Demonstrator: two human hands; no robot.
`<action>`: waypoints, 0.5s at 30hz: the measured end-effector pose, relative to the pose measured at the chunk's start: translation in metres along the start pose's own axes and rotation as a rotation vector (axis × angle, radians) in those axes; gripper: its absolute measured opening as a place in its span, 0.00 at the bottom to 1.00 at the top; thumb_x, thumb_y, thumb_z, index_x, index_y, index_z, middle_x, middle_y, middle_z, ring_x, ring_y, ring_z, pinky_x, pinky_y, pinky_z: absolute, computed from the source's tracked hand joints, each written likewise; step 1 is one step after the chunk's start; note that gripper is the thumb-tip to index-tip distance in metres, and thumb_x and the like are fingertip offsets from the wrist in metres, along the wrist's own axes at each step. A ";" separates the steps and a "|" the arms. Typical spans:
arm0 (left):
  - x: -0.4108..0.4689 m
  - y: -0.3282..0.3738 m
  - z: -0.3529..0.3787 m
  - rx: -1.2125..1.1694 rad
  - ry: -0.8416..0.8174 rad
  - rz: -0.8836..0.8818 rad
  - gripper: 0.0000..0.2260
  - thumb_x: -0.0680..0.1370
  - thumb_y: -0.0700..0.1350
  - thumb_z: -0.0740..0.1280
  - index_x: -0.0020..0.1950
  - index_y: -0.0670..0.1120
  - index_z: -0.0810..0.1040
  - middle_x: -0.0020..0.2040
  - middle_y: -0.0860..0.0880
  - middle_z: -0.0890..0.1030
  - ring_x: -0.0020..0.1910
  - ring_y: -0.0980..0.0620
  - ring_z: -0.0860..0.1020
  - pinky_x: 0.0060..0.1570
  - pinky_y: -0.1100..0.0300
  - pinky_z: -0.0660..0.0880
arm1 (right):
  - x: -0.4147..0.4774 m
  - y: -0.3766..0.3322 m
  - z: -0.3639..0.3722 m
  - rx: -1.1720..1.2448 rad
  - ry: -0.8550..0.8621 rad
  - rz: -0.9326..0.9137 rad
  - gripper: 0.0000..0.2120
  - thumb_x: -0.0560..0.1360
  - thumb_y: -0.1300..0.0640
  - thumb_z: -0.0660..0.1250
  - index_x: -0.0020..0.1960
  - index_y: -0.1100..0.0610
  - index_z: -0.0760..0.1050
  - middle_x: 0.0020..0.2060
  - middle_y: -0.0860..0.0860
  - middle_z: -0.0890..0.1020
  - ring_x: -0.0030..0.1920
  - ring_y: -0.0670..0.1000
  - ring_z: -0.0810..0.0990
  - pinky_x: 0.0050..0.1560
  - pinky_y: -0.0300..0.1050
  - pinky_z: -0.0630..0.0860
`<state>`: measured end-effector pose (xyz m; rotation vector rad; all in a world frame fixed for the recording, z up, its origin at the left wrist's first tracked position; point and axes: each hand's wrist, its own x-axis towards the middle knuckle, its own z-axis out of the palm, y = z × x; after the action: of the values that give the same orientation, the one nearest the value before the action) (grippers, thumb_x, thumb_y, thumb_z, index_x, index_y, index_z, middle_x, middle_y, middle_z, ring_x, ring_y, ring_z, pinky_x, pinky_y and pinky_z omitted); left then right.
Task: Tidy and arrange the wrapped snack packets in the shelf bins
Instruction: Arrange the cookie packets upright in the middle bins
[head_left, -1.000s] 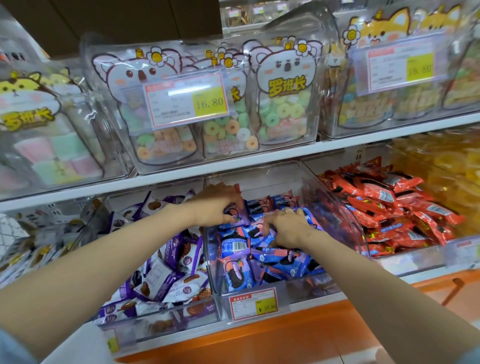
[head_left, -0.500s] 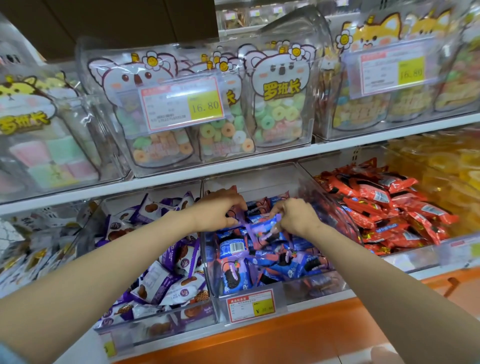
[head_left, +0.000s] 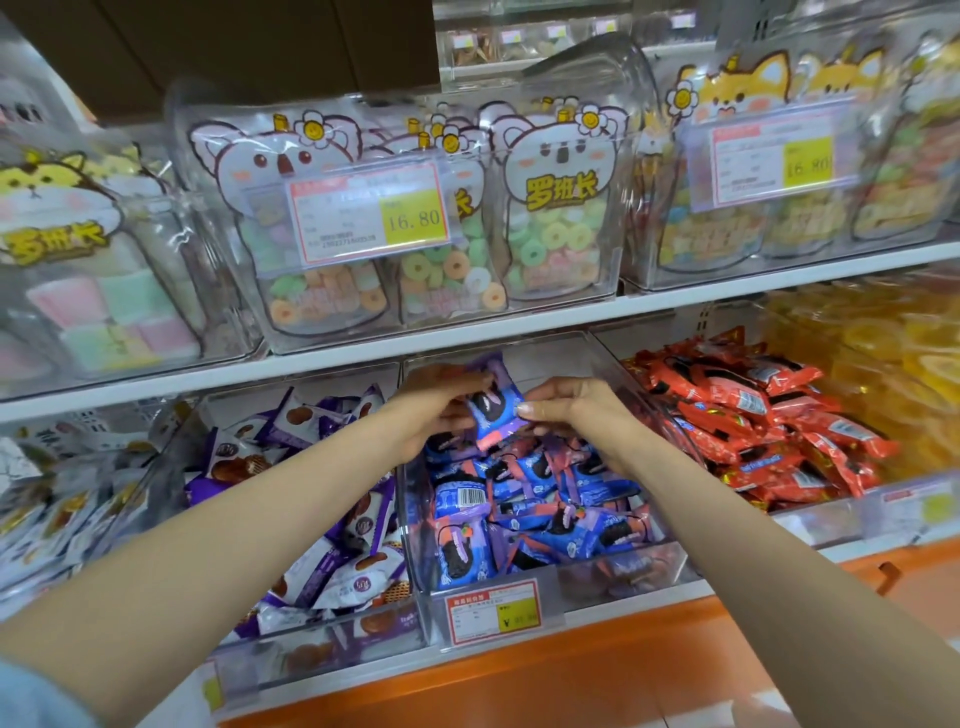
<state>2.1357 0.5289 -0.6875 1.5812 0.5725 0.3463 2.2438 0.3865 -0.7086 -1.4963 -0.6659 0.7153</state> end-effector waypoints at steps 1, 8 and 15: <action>0.001 0.001 -0.001 -0.005 0.060 0.014 0.05 0.75 0.42 0.69 0.49 0.44 0.76 0.41 0.48 0.79 0.38 0.53 0.77 0.31 0.66 0.76 | 0.000 -0.001 0.001 -0.009 -0.019 -0.009 0.05 0.71 0.68 0.70 0.40 0.60 0.77 0.25 0.47 0.81 0.26 0.41 0.79 0.30 0.29 0.73; 0.005 0.010 -0.030 0.004 0.275 0.083 0.05 0.74 0.43 0.70 0.41 0.47 0.75 0.36 0.47 0.77 0.31 0.53 0.72 0.31 0.62 0.72 | 0.010 0.021 0.017 -0.372 -0.145 -0.009 0.04 0.71 0.64 0.72 0.44 0.57 0.80 0.38 0.56 0.82 0.41 0.50 0.81 0.52 0.47 0.78; -0.008 0.007 -0.051 0.054 0.224 0.102 0.07 0.74 0.46 0.71 0.49 0.45 0.80 0.52 0.46 0.81 0.48 0.47 0.80 0.46 0.57 0.77 | 0.018 0.049 0.046 -0.716 -0.393 0.075 0.14 0.79 0.60 0.62 0.64 0.55 0.75 0.66 0.53 0.74 0.64 0.52 0.72 0.59 0.38 0.65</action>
<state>2.1027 0.5672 -0.6750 1.6388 0.6784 0.5941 2.2196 0.4271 -0.7588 -2.0569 -1.2619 0.8914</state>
